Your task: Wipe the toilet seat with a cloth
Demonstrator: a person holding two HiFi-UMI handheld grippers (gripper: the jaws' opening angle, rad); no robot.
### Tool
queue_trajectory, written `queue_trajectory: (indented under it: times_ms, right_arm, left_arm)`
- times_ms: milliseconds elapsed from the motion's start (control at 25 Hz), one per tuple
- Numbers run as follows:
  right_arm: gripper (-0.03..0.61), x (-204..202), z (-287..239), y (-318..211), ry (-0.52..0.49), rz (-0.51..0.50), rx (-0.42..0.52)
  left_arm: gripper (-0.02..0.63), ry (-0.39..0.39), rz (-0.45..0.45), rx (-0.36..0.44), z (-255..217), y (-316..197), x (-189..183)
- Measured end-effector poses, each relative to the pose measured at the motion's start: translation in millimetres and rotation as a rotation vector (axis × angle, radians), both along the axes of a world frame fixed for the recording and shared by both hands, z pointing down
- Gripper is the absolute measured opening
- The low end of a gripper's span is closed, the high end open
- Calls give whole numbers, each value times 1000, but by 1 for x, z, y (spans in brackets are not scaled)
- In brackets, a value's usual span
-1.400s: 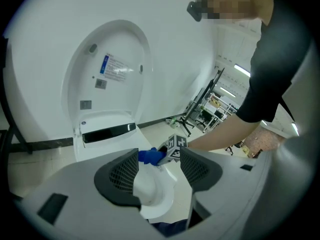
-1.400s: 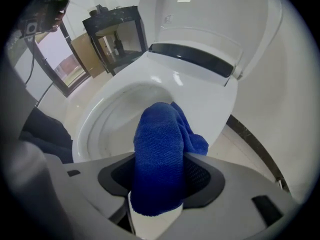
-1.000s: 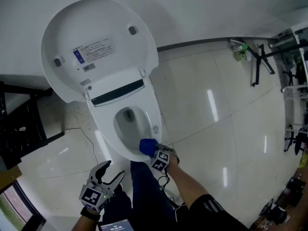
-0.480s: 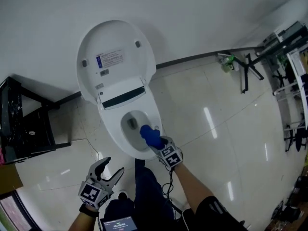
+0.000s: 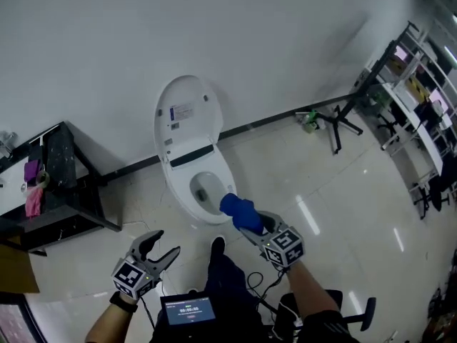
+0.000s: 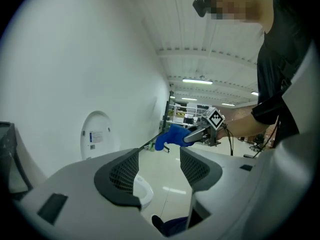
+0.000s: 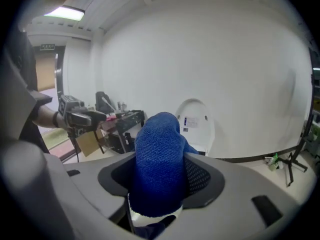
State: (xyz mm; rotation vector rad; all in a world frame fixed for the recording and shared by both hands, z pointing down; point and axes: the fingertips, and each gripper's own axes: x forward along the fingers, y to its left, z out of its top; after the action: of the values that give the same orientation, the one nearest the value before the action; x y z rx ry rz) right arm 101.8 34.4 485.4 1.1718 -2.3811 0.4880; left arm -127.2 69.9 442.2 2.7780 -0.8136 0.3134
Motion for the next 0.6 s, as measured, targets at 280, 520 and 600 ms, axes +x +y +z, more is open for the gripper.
queue_trajectory:
  times_ms: [280,520,600]
  right_arm:
    - [262,-9,-105,135,-264,112,39]
    - [258,-24,-110,177,-361,139,41]
    - [256,-32,-104,183,-400,141,22]
  left_arm:
    - [265,34,-34,21,-61,86,-28]
    - [265,70,-91,-23,-66,115,-22]
    - [265,69,-94,-19,-64,118,-18]
